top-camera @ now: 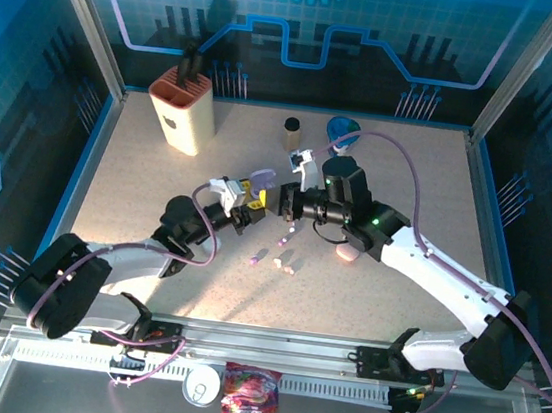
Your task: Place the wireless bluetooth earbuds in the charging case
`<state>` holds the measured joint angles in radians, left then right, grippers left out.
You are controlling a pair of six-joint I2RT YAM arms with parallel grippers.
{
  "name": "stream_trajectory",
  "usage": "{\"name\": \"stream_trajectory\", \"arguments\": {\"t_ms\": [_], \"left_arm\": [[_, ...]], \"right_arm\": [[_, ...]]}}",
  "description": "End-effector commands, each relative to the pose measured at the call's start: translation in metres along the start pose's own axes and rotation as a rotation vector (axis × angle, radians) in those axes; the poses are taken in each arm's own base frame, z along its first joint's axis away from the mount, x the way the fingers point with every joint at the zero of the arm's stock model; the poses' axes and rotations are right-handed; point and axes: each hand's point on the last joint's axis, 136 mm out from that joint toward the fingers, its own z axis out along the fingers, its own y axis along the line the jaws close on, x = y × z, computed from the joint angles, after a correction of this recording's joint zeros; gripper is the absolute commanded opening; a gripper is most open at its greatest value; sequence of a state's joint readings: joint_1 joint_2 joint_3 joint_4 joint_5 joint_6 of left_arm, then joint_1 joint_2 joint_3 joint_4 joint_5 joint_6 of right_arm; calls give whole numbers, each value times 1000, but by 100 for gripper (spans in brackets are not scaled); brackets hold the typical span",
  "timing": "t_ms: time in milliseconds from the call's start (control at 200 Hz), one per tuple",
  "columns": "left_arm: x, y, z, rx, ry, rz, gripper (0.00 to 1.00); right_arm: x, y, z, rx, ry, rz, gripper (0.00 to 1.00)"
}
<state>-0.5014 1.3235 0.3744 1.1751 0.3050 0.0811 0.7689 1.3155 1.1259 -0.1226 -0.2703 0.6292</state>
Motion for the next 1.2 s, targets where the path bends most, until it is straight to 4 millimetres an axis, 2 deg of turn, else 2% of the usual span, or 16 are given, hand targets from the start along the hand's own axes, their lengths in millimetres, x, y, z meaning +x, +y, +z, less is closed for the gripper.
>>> {"name": "stream_trajectory", "arguments": {"t_ms": [0,210,690,940,1196], "left_arm": [[-16,-11,7,51,-55,80,31],[-16,-19,7,77,-62,114,31],[-20,-14,11,42,-71,76,31],[-30,-10,9,17,-94,42,31],[-34,-11,8,21,-92,46,31]], "right_arm": [[-17,3,-2,-14,-40,-2,18],[-17,-3,2,-5,-38,8,18],[-2,-19,19,-2,-1,77,17],[15,-54,22,147,39,95,22],[13,-56,20,171,35,93,30]]}}
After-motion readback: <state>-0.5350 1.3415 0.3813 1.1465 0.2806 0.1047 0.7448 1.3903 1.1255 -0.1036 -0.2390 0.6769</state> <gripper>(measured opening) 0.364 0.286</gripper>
